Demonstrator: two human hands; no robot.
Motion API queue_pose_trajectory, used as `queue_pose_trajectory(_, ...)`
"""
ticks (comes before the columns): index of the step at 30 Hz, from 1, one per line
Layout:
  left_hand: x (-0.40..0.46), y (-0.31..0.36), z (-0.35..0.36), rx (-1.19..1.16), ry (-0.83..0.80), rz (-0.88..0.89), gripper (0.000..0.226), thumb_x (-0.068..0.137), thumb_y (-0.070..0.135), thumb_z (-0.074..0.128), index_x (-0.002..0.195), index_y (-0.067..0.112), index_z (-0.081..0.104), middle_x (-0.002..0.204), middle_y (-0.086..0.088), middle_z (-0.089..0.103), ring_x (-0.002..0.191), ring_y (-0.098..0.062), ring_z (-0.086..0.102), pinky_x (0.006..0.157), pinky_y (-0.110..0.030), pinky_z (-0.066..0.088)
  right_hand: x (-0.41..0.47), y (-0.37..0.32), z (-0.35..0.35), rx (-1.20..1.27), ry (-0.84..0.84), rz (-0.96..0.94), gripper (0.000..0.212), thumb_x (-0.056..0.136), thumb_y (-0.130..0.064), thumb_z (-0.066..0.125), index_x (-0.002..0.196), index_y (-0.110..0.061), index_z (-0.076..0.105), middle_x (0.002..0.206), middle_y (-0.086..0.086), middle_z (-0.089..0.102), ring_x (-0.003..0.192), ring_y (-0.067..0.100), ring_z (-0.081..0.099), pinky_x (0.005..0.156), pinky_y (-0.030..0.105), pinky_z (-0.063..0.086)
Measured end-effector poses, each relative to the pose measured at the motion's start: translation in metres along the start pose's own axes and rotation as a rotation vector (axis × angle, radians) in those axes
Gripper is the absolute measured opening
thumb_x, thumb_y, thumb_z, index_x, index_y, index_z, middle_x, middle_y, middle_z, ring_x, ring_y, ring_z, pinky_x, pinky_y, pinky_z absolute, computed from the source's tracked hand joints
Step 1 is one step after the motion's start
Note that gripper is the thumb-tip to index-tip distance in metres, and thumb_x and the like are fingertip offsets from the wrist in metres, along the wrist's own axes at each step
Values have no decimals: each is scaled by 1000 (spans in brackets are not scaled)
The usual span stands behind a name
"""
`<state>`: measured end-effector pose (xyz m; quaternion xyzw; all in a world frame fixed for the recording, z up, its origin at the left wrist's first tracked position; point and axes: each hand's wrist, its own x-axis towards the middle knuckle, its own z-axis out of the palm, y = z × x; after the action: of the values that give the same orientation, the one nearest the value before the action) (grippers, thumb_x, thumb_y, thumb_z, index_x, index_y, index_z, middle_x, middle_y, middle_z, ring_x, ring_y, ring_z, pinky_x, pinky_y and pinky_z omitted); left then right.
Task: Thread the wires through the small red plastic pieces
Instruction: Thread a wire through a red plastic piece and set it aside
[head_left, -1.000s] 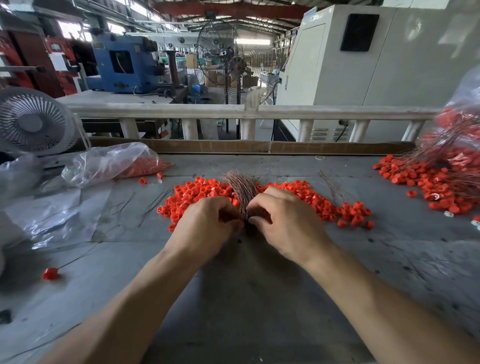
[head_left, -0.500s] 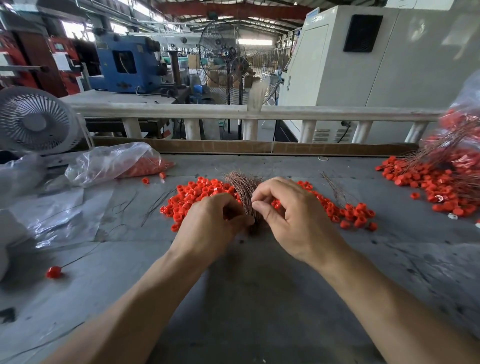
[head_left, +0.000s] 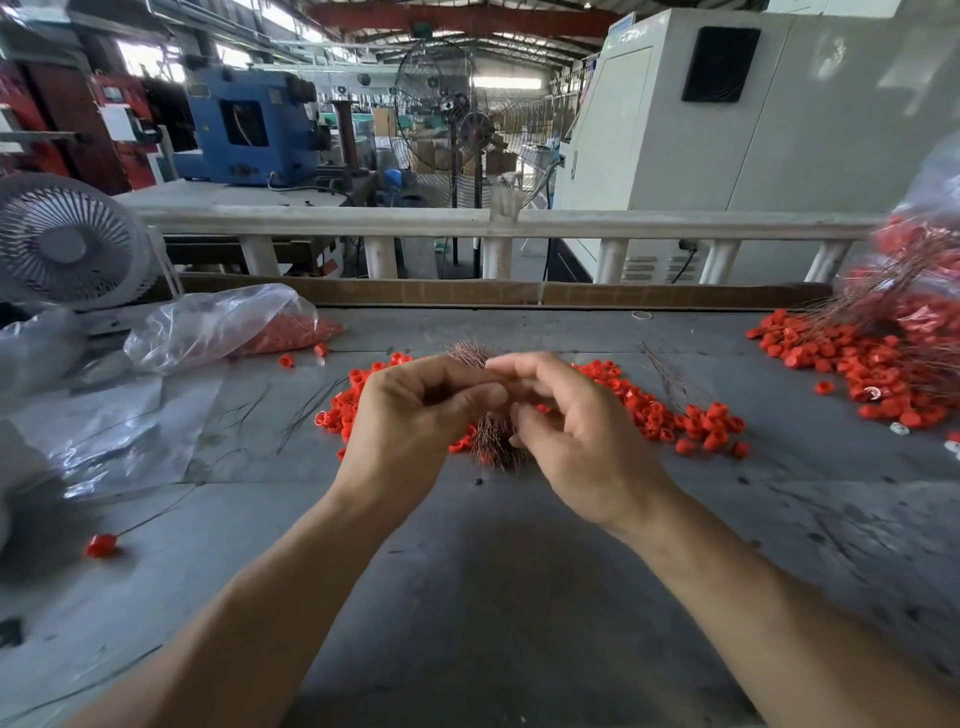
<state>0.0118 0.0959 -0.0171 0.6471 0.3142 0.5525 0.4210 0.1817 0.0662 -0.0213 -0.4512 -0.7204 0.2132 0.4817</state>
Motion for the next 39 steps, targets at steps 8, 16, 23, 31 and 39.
queue_pose_trajectory(8, 9, -3, -17, -71, 204, -139, 9, 83, 23, 78, 79, 15, 76, 57, 0, 60, 47, -8, 43, 42, -19, 37, 1, 0, -7, -81, 209, -23, 7, 95, -16, 69, 93, -22, 71, 74, -6, 70, 71, 13, 67, 67, 33, 55)
queue_pose_trajectory(16, 10, -16, -34, 866, 64, -211, 17, 82, 26, 82, 69, 31, 72, 67, 16, 66, 62, 0, 57, 57, -25, 42, 0, -7, -20, 253, 435, -40, 8, 97, -20, 63, 93, -19, 69, 69, 4, 69, 53, 11, 56, 49, 19, 42)
queue_pose_trajectory(23, 4, -12, -34, 1037, -30, -215, 10, 78, 24, 81, 76, 30, 73, 73, 17, 63, 73, -5, 58, 65, -29, 48, 1, -4, -17, 344, 394, 110, 11, 99, -13, 63, 90, -12, 69, 66, 6, 67, 51, 15, 51, 44, 19, 38)
queue_pose_trajectory(31, 5, -18, -33, 1101, -47, -186, 8, 82, 25, 76, 79, 30, 71, 74, 18, 61, 70, 2, 53, 54, -21, 37, 1, -4, -15, 389, 352, 171, 10, 98, -14, 64, 90, -12, 70, 67, 6, 68, 51, 13, 51, 43, 17, 38)
queue_pose_trajectory(39, 6, -7, -16, 377, 28, -94, 18, 85, 9, 80, 87, 24, 71, 80, 8, 75, 71, -10, 72, 67, -23, 57, 2, -8, -18, 498, 309, 182, 12, 94, -17, 65, 84, -18, 72, 67, 7, 67, 49, 13, 48, 39, 21, 34)
